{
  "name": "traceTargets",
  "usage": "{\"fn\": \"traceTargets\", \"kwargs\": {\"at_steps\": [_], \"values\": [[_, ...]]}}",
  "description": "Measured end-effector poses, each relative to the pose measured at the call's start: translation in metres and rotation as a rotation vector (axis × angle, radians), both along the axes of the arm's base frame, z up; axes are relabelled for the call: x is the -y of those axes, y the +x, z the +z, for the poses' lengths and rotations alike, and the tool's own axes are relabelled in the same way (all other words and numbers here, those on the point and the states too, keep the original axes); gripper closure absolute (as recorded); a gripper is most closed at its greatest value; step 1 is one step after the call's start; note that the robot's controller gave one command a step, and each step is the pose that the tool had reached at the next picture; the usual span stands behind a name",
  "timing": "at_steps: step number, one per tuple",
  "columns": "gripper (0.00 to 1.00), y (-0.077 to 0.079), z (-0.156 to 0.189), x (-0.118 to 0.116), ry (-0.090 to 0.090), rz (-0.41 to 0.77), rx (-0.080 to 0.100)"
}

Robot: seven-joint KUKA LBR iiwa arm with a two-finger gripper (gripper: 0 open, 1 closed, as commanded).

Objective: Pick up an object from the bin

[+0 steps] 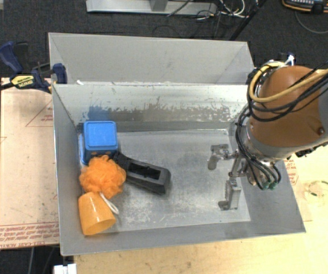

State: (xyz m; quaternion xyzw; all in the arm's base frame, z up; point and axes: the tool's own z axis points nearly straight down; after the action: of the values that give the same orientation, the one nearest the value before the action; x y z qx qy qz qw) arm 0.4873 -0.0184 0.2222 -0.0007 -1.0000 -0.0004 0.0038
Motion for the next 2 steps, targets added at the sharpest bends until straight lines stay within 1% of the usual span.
{"fn": "traceTargets", "kwargs": {"at_steps": [1,2], "values": [[0.00,0.002,0.004,0.000,0.000,0.001,0.008],[0.00,0.012,-0.029,-0.045,0.000,0.066,0.008]]}}
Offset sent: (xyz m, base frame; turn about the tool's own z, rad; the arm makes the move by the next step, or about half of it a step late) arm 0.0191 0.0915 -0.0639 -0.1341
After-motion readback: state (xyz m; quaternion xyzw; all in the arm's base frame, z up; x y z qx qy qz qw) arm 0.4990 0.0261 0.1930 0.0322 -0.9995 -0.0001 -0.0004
